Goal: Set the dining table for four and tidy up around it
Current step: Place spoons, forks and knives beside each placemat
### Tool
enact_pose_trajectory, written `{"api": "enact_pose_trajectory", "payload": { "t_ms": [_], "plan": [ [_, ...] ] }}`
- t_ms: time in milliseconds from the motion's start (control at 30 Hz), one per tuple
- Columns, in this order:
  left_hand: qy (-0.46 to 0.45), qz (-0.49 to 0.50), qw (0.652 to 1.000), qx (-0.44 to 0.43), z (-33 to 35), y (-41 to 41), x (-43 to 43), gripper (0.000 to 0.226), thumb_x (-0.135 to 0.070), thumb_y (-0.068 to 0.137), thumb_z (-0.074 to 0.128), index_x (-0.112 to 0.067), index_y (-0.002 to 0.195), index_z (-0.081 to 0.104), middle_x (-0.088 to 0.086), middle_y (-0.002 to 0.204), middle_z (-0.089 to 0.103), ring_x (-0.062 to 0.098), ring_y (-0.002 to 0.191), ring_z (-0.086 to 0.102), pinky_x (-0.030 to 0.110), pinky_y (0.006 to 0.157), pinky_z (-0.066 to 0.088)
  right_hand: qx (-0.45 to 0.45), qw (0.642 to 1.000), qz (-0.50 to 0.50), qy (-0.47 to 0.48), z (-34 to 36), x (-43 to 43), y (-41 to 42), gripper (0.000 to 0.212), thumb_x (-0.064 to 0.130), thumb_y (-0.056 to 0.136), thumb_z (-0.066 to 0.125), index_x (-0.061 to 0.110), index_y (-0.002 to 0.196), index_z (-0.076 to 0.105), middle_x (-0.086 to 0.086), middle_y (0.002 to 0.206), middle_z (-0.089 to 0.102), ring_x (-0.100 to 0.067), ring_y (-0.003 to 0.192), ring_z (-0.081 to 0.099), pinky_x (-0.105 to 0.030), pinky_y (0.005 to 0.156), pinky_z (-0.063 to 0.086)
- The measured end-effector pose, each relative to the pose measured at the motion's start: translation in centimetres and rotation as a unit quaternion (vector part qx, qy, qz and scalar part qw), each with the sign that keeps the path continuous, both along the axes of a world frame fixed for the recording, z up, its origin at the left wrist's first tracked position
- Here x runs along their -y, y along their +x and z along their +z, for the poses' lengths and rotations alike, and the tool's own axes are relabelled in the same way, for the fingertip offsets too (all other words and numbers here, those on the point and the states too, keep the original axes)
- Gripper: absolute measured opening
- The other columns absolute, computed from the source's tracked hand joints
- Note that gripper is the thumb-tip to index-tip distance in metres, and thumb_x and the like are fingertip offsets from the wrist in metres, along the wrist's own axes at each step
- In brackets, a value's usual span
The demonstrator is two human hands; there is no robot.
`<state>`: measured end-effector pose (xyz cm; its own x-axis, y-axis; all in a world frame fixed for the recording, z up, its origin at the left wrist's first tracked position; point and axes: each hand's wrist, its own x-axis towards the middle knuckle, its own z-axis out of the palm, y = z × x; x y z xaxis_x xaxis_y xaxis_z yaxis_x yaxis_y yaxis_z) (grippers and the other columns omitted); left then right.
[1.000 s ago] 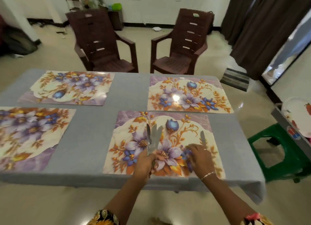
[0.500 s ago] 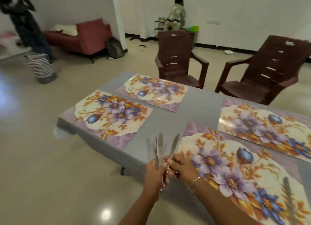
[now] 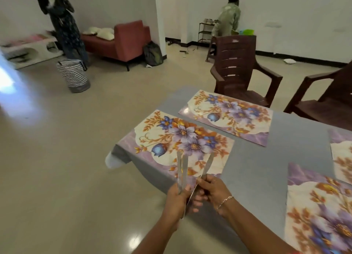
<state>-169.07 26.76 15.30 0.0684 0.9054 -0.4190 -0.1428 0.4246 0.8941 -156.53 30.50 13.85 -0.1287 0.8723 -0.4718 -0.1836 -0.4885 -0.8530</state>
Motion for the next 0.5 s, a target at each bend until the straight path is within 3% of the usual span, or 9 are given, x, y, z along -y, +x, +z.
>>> {"api": "enact_pose_trajectory", "payload": {
  "t_ms": [167,267,367,500],
  "plan": [
    [-0.018,0.012,0.999,-0.035,-1.3,-3.2,-3.8,0.015,-0.016,0.098,0.046,-0.006,0.100,0.057,0.012,0.074,0.072,0.020,0.061,0.067,0.029,0.053,0.054,0.107,0.992,-0.060,-0.035,-1.3,-3.6,-0.2,0.028,0.000,0.086,0.059,0.003,0.061,0.047,-0.005,0.043,0.047,-0.007,0.030,0.038,-0.016,0.032,0.030],
    [-0.024,-0.006,0.999,-0.042,-1.6,-3.9,-6.6,0.013,-0.014,0.098,0.045,-0.005,0.095,0.054,0.006,0.066,0.070,0.014,0.053,0.063,0.026,0.049,0.051,0.156,0.984,-0.064,-0.061,-1.9,-5.8,0.8,0.029,0.000,0.086,0.060,0.002,0.060,0.048,-0.010,0.054,0.048,-0.008,0.031,0.041,-0.017,0.033,0.038],
    [-0.034,-0.024,0.998,-0.041,-1.7,-4.0,-9.2,0.009,-0.014,0.098,0.045,-0.007,0.095,0.050,0.007,0.063,0.066,0.011,0.045,0.056,0.021,0.041,0.045,0.197,0.973,-0.072,-0.093,-2.5,-7.4,1.7,0.027,0.001,0.086,0.061,0.000,0.060,0.051,-0.010,0.050,0.049,-0.014,0.034,0.043,-0.019,0.036,0.041],
    [-0.033,-0.054,0.996,-0.063,-1.5,-4.2,-13.1,0.011,-0.009,0.099,0.041,-0.007,0.095,0.052,0.004,0.058,0.065,0.011,0.042,0.052,0.023,0.042,0.041,0.230,0.961,-0.095,-0.121,-3.0,-9.0,1.9,0.022,0.006,0.084,0.064,0.001,0.065,0.055,-0.011,0.053,0.051,-0.016,0.035,0.045,-0.020,0.040,0.040]
  ]
}}
